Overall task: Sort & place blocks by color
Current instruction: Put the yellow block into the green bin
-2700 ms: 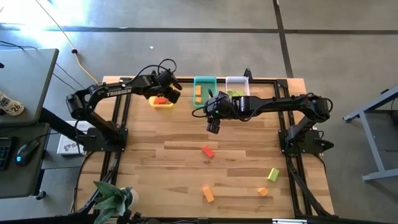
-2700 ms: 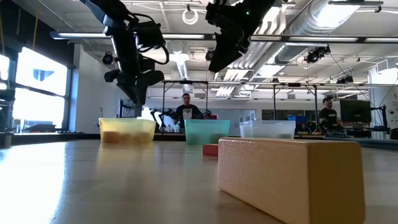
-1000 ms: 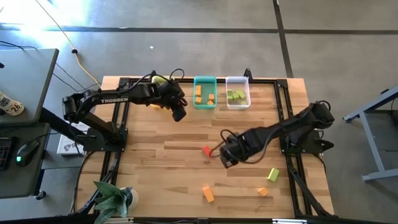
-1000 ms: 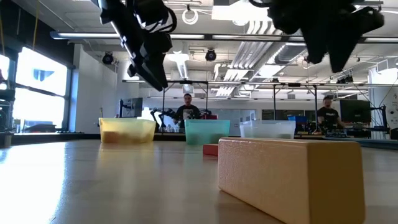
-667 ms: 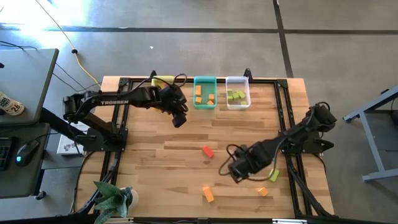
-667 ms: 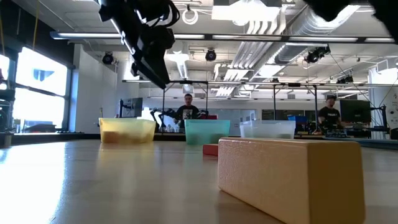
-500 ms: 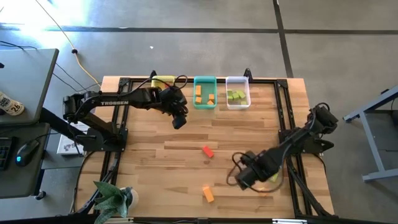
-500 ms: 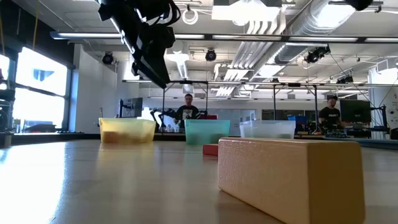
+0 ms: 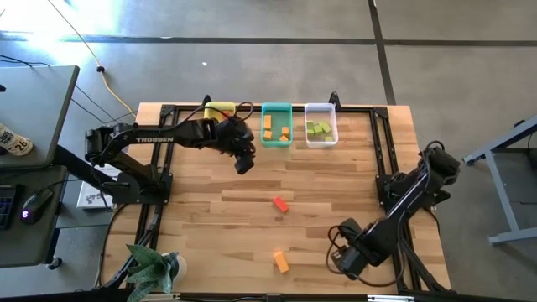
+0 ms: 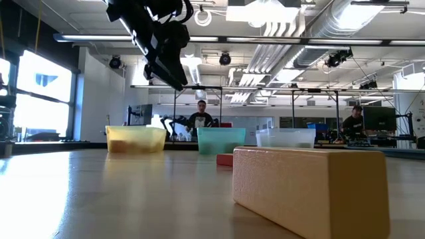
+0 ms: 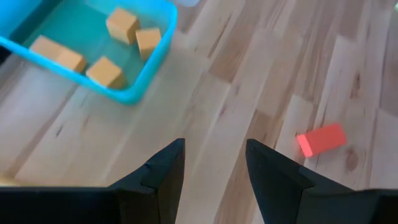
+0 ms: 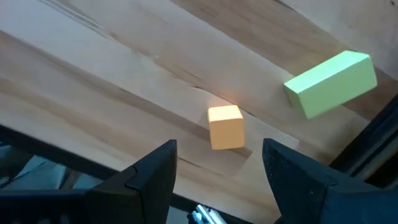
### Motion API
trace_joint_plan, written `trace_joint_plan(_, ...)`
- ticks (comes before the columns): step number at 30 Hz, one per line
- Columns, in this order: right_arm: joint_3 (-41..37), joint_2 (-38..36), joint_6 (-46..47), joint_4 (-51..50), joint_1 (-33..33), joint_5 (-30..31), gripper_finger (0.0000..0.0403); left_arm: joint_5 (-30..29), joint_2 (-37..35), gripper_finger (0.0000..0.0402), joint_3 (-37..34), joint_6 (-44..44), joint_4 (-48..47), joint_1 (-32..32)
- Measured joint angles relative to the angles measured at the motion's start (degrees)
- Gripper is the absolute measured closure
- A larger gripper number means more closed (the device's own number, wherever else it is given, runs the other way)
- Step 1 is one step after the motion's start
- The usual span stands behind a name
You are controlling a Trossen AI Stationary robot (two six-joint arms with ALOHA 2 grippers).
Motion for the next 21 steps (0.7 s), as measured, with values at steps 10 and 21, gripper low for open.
trace_joint_plan(10,-7.8,0.0,2.7,9.1,3.1,-0.3,0.018,0.4,0.0,0.0245,0.0,-4.0,3.6,0.0)
trace_joint_plan(21,-16.2,-0.4,2.5,23.7,4.2,-1.3,0.018,0.4,0.0,0.0245,0.0,-6.5,3.8,0.0)
